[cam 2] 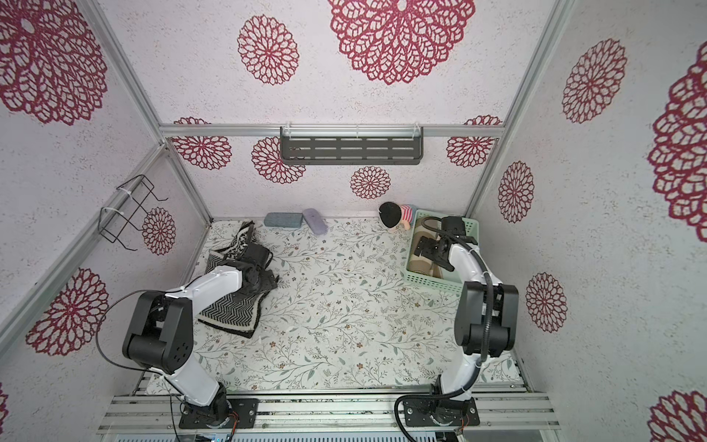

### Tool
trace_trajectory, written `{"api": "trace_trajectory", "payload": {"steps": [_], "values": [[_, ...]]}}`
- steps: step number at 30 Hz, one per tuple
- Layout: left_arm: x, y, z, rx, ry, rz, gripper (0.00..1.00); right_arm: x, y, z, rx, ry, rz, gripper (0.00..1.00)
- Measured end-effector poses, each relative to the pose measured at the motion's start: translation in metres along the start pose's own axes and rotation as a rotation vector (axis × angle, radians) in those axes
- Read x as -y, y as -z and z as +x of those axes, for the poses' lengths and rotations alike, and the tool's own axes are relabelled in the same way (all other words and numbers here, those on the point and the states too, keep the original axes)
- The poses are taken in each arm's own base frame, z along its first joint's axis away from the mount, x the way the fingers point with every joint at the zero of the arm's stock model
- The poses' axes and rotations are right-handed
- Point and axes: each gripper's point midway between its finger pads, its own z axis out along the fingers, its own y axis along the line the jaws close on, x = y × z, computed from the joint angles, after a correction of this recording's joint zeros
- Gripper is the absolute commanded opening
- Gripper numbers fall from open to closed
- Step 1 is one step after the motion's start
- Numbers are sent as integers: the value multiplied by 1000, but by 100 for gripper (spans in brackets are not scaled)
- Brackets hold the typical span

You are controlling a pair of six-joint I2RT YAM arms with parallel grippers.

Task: Roll up the scarf and place it into the basket
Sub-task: Flatten out the scarf at the center of the board.

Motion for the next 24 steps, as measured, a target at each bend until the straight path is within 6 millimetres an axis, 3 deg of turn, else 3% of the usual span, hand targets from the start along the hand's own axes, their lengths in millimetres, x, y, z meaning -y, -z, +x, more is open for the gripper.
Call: {"api": "trace_trajectory", "payload": {"steps": [6,13,15,20,24], "values": [[12,-2,21,-28,-108,-83,100,-1,20,11,26,3,-17,99],[5,-7,31,-56,-140,-147,81,-1,28,25,40,-17,-36,99],[-1,-11,33,-67,-129,-159,70,-2,29,28,44,-22,-50,99],[-13,-23,40,-107,-118,-177,27,-8,33,33,56,-34,-85,99],[-1,-23,42,-128,-148,-133,6,-13,35,33,72,-30,-112,99]]}}
